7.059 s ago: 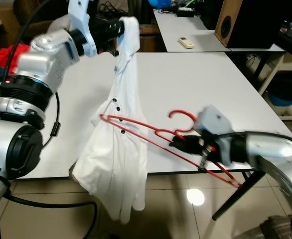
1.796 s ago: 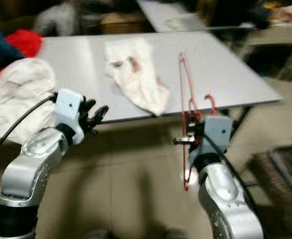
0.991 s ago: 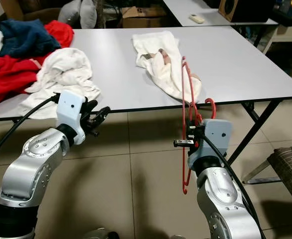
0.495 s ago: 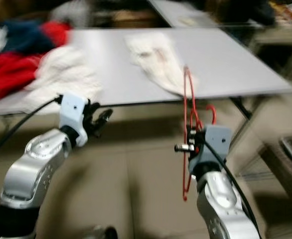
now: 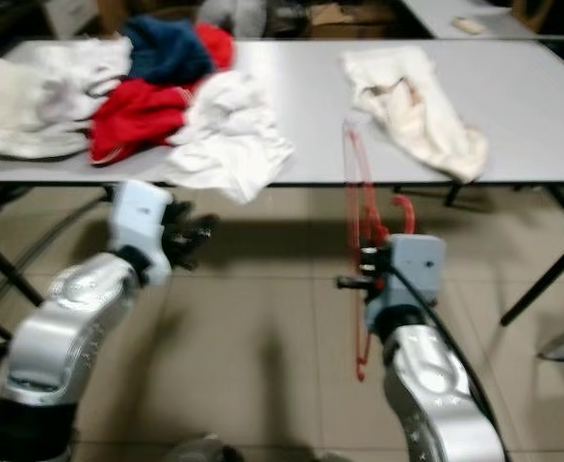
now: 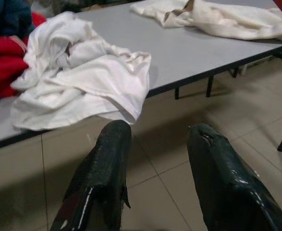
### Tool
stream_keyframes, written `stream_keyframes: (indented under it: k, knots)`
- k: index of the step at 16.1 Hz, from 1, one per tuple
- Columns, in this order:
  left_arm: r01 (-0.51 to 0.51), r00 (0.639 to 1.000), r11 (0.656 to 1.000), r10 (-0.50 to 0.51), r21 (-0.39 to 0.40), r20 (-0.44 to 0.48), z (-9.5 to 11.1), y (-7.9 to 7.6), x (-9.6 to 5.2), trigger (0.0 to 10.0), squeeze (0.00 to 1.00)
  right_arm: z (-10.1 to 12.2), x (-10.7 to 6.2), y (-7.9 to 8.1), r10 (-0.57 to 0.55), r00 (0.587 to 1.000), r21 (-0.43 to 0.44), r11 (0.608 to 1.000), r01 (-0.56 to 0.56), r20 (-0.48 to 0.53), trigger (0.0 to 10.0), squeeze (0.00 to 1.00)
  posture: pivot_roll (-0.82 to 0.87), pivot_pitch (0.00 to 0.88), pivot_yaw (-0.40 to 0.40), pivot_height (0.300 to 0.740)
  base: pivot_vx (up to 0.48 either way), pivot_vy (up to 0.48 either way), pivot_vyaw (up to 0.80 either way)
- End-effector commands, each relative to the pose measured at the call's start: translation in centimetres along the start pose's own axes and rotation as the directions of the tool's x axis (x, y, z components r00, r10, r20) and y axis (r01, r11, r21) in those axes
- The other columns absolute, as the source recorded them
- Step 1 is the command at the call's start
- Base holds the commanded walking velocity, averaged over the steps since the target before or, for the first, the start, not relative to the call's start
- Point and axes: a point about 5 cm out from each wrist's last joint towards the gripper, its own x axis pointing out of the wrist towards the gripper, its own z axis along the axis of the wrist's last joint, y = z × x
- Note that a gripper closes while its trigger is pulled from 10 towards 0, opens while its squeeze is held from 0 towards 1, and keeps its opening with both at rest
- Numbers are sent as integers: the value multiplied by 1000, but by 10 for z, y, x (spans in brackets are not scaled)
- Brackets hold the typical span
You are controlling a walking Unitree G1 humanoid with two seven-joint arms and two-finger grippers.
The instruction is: Hang hanger
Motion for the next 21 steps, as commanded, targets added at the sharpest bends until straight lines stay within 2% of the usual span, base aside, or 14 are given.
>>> stream_keyframes:
  k: [1,8,13,15,16,17,18,20,21]
  knots:
    - [-23,1000,1000,23,14,9,4,6,-3,10000,0,5,0,4,14,999,-1,1000,-14,29,10000,0,-33,43,25,740,0,341,0]
    - [-35,999,999,35,5,-13,-6,5,-3,10000,0,2,-1,0,-6,999,-60,998,8,42,10000,0,-46,41,22,740,0,343,0]
    - [-48,999,999,48,-7,5,-8,7,-5,10000,0,-3,1,0,19,1000,-16,1000,-19,20,10000,0,-45,32,12,740,0,256,0]
    - [-57,998,997,58,-47,25,-7,7,-5,10000,0,-4,3,2,21,1000,-27,999,-20,18,10000,0,-45,30,8,740,0,0,0]
    - [-53,998,998,54,-46,14,-8,6,-5,10000,59,-4,4,3,33,999,-19,999,-32,20,10000,0,-39,31,4,740,0,0,0]
    - [-47,999,998,48,-41,14,-8,5,-5,10000,235,-4,4,3,34,999,-9,999,-34,17,10000,0,-39,31,4,740,0,0,0]
    - [-36,999,999,36,-28,23,-8,3,-5,10000,514,-4,5,3,50,999,0,999,-50,12,10000,0,-37,33,4,740,0,0,0]
    - [-24,999,999,25,-39,33,-9,2,-4,10000,800,-5,5,5,69,998,-8,998,-69,7,10000,0,-40,35,7,740,0,0,0]
    - [-25,999,999,26,-37,35,-9,2,-4,10000,800,-6,4,6,67,998,-1,998,-67,7,10000,0,-40,35,7,740,0,0,0]
